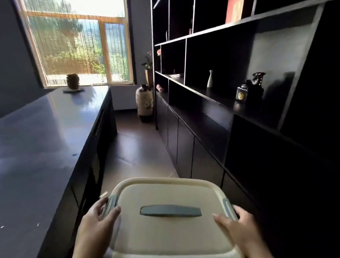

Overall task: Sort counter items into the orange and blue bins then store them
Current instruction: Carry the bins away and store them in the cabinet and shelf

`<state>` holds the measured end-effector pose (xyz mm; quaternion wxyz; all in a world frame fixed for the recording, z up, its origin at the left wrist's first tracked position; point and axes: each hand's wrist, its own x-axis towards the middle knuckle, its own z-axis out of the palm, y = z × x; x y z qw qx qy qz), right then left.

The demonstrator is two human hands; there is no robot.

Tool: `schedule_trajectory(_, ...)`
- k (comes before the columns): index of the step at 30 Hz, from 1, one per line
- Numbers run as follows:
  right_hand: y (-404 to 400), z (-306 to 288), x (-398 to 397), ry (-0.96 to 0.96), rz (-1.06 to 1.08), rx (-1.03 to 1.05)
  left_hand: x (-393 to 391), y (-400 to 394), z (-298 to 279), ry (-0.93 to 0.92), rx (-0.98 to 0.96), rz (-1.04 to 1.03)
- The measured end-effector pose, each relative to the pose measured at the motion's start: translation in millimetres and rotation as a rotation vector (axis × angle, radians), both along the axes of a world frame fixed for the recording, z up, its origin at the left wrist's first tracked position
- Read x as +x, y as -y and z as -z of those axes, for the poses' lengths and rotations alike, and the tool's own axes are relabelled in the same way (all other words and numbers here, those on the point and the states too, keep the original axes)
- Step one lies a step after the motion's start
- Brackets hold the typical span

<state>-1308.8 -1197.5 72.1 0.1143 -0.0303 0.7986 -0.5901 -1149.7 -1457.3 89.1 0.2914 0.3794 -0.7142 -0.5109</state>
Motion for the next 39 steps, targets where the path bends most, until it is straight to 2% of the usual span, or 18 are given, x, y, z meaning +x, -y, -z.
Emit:
schedule_trajectory(5,34,3,-90,0.000,0.063,-0.026,-103,44,9,0.029,0.016,0.071)
schedule_trajectory(15,114,8,-299,-0.059,0.015,0.046,-301,123,20,0.036,0.019,0.031)
schedule_trajectory(25,245,15,-449,-0.078,-0.057,0.179,-430,235,48,0.068,0.100,-0.055)
schedule_trajectory(34,377,24,-549,-0.011,0.132,0.113,-575,394,30,0.076,0.028,0.109)
schedule_trajectory(39,422,28,-600,-0.025,0.251,0.057,-658,446,31,0.128,-0.049,0.202)
